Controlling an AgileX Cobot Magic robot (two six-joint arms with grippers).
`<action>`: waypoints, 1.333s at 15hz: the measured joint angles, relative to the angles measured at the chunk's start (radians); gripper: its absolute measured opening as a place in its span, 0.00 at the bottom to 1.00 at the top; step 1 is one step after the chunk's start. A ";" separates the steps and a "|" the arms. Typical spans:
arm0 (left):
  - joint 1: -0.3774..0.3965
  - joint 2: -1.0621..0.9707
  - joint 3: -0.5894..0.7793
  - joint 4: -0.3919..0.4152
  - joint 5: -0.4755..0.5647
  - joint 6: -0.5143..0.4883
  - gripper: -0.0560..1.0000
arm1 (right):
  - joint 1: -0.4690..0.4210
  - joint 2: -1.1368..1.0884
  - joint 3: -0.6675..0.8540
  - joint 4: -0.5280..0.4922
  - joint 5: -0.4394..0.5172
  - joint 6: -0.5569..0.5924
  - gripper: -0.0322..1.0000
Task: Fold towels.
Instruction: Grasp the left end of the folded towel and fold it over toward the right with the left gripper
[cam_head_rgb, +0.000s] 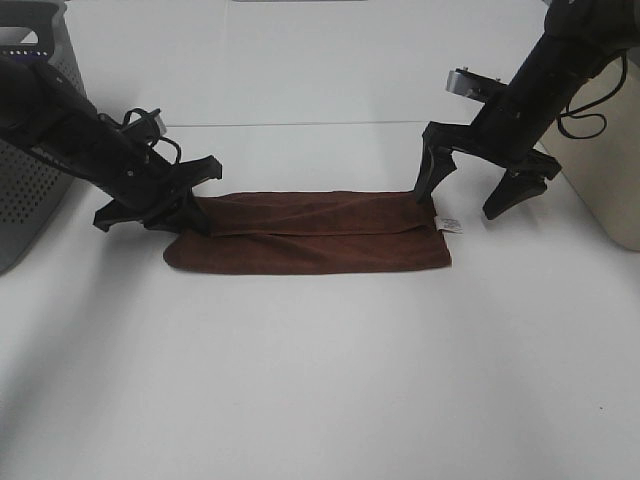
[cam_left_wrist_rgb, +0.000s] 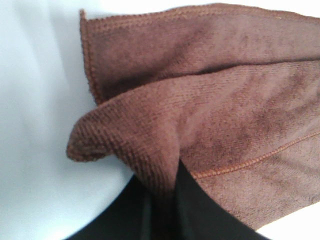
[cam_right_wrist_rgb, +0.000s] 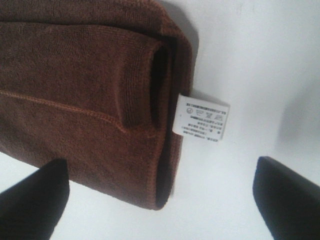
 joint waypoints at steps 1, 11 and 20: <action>0.003 -0.010 -0.017 0.052 0.004 -0.024 0.09 | 0.000 0.000 0.000 0.000 0.000 0.000 0.95; -0.084 -0.107 -0.222 0.144 0.133 -0.230 0.09 | 0.000 0.000 0.000 -0.007 0.000 0.000 0.95; -0.304 0.063 -0.328 0.103 -0.059 -0.259 0.29 | 0.000 0.000 0.000 -0.007 0.000 0.000 0.95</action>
